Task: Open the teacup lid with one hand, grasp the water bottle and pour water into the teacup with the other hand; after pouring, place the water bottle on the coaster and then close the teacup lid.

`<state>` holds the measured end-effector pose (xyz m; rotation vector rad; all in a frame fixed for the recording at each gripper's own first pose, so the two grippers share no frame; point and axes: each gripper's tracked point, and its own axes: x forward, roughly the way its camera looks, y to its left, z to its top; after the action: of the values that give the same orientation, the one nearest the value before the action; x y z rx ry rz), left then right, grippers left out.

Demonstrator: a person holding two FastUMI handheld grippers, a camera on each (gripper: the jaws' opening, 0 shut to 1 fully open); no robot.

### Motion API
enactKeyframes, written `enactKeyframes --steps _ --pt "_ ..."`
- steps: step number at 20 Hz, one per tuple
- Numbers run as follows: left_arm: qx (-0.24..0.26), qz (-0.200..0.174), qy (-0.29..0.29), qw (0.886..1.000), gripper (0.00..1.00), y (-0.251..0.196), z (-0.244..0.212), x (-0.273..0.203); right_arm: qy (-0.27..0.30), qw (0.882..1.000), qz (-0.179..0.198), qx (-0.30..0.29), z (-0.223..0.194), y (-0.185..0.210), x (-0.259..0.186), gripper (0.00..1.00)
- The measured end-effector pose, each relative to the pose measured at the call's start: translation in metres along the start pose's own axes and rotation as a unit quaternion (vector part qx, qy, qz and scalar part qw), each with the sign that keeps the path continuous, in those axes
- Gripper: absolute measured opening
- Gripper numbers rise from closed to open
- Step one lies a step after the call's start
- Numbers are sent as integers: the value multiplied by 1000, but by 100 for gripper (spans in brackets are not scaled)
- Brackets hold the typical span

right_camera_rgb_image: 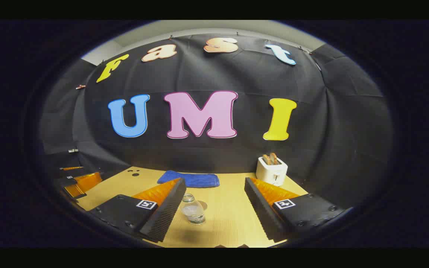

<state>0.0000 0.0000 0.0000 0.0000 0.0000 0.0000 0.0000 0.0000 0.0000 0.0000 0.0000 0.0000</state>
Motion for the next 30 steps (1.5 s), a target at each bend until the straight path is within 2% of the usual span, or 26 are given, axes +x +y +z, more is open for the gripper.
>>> enactKeyframes --steps 3,6,10,12,13,18,19,20,26,30 --pt "6 -8 14 1000 95 1 -9 9 -1 1000 26 -5 -6 13 5 98" --pt "4 5 41 999 95 5 -28 5 8 999 52 8 -14 21 11 98" --pt "20 7 72 997 95 4 -54 5 26 998 59 9 -31 19 18 98" --pt "33 -2 76 997 98 2 -60 11 39 997 61 5 -42 19 22 98" --pt "40 -7 79 996 95 2 -63 15 44 997 61 3 -45 20 23 98" --pt "58 -31 87 994 95 -4 -78 35 48 996 70 -2 -52 25 31 98" --pt "61 -33 92 993 99 -4 -86 40 49 996 71 -3 -53 26 31 98" --pt "61 -36 99 993 95 -4 -94 45 51 996 71 -3 -55 26 32 98" --pt "59 -28 143 988 92 -4 -159 75 86 993 83 -1 -87 27 40 98" --pt "73 -44 145 986 90 -12 -185 94 94 992 84 -16 -107 24 44 98"
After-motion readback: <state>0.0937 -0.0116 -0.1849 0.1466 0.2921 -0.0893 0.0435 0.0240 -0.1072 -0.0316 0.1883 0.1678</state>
